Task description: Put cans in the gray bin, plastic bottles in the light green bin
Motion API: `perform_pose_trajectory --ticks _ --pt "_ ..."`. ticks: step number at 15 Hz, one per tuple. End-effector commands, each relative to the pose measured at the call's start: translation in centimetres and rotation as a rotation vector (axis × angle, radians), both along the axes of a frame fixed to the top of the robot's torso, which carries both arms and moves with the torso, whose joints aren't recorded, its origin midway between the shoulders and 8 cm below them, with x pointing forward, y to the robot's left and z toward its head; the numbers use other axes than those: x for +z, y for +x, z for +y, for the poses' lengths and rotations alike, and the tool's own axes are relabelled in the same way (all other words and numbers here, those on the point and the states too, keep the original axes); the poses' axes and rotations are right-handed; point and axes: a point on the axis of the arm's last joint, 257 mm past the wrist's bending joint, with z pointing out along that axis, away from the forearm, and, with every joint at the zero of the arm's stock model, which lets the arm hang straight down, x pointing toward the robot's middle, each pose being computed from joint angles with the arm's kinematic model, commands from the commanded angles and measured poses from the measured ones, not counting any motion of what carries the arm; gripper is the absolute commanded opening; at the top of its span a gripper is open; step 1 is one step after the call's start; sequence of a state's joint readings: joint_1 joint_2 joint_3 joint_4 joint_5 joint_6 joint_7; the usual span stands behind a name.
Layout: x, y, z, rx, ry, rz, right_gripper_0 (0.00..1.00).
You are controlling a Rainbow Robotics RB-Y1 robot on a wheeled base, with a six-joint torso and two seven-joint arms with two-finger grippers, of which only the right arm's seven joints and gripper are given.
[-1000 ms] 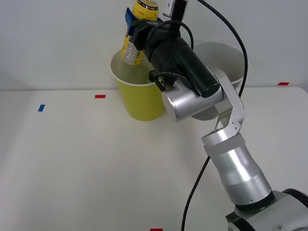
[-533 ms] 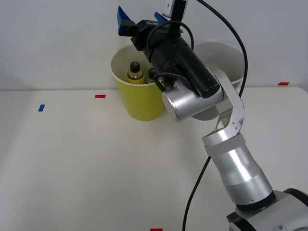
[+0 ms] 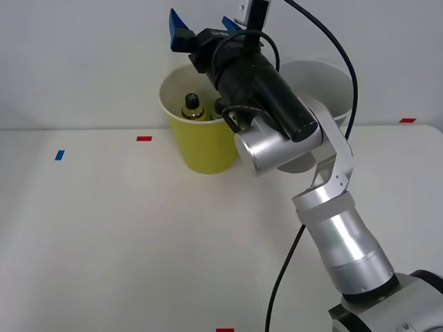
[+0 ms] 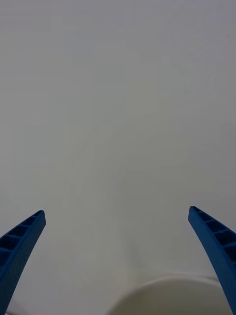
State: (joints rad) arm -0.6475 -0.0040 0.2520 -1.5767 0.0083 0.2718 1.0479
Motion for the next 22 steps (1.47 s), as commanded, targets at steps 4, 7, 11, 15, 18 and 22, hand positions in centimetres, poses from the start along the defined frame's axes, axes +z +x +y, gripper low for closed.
perform_pose_trajectory --ticks 4,7,11,15,18,22 --pt "0.4 -0.6 -1.5 0.020 0.036 -0.065 1.00" --pt "0.0 -2.6 -3.0 0.042 0.046 -0.098 1.00" --pt "-0.9 -6.7 -6.7 0.049 0.070 -0.109 1.00" --pt "-4.4 -10.9 -11.0 -0.006 0.005 -0.095 1.00" --pt "-8.6 -14.3 -14.8 -0.062 -0.095 -0.045 1.00" --pt "-12.4 -18.2 -18.9 -0.130 -0.171 0.034 1.00"
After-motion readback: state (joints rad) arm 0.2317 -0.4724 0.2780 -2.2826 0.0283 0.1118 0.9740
